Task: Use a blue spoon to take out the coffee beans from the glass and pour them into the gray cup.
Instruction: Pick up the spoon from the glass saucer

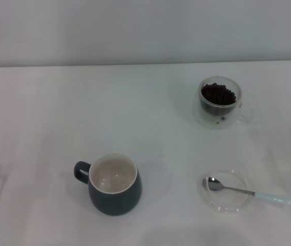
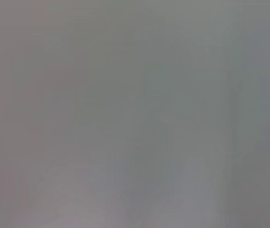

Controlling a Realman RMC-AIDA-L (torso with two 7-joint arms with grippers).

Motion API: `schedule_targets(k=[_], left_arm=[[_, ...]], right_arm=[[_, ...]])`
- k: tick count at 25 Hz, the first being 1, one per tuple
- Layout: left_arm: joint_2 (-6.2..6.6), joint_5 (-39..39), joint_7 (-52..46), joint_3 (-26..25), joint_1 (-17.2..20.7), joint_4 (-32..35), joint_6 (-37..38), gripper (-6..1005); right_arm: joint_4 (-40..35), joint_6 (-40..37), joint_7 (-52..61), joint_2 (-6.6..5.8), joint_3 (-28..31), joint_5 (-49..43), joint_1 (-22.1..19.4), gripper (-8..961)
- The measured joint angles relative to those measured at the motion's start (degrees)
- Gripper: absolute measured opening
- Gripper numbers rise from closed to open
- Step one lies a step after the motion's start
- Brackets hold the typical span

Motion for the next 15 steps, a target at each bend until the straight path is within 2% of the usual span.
schedule_targets(k=[4,6,10,15], left_arm=[[0.05,-1.16,-0.51,-0.01,-2.31,-0.74,-0.84,774],[0.05,-1.51,-0.52,-0.01,-3.35,-0.85,-1.45,773],[0.08,-1.62,-0.89,-0.01,-5.49,-1.59,-3.06,774],[0.11,-1.66,-1.13,0.0,-6.41,-1.88,-3.51,774]], right_arm=[[6.92,-6.55,-0.35,0.16,1.42,-1.26,-0.67,789],[10.0,-8.7,-2.33,0.19,5.72,-6.22,-1.35,787],[10.87,-7.51,-5.01,0.22,13.8,-15.96,-2.71,784],[12.66,-5.51,-7.92,0.24,18.61,-22.03,-2.86,780]])
